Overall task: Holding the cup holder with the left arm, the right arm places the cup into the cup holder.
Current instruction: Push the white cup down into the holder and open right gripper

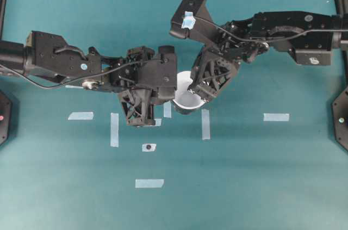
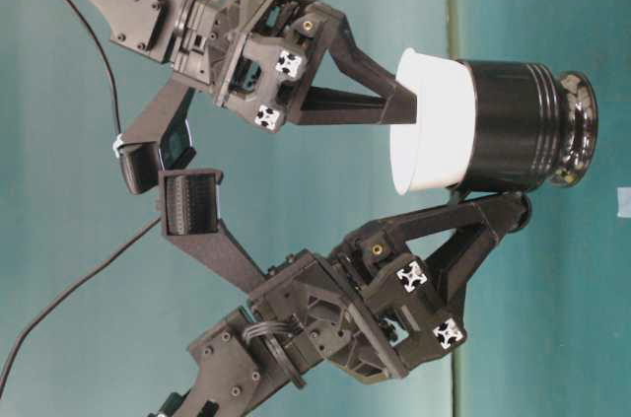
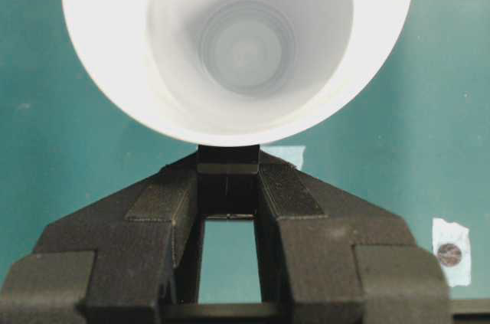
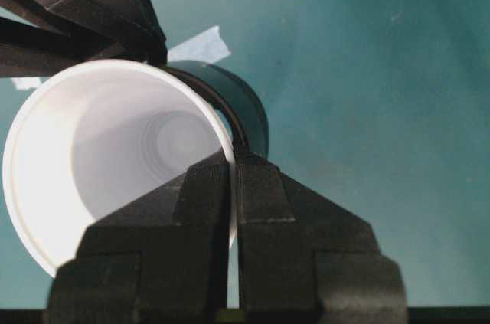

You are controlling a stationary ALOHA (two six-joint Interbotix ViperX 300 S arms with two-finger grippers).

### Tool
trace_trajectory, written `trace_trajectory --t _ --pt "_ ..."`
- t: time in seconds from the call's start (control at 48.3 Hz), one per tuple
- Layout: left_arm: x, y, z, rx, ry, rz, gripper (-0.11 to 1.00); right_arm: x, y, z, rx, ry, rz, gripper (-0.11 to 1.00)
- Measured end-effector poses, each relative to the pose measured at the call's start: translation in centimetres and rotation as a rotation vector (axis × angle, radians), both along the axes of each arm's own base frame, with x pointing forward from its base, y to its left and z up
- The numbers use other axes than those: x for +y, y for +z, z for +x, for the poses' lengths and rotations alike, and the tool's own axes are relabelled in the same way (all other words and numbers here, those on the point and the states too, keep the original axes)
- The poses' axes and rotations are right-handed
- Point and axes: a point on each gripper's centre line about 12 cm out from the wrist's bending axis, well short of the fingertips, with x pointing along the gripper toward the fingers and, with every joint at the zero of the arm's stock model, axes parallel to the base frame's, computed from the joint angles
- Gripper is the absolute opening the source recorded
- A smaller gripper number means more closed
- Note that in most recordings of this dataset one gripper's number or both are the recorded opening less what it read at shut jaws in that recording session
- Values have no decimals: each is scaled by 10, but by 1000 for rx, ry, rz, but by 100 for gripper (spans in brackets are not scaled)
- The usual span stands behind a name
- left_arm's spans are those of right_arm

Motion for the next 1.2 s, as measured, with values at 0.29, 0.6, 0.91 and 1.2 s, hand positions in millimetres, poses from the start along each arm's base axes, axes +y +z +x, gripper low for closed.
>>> trace_trajectory --t 0.29,0.6,0.91,1.2 --pt "1 -1 0 2 2 0 21 0 1 1 -3 0 -1 2" --pt "0 0 0 0 -1 1 21 0 3 2 -8 -2 8 20" --pt "3 0 0 -2 6 0 21 2 5 3 -12 6 8 94" --pt "3 0 0 -1 5 1 21 3 8 3 -18 7 6 88"
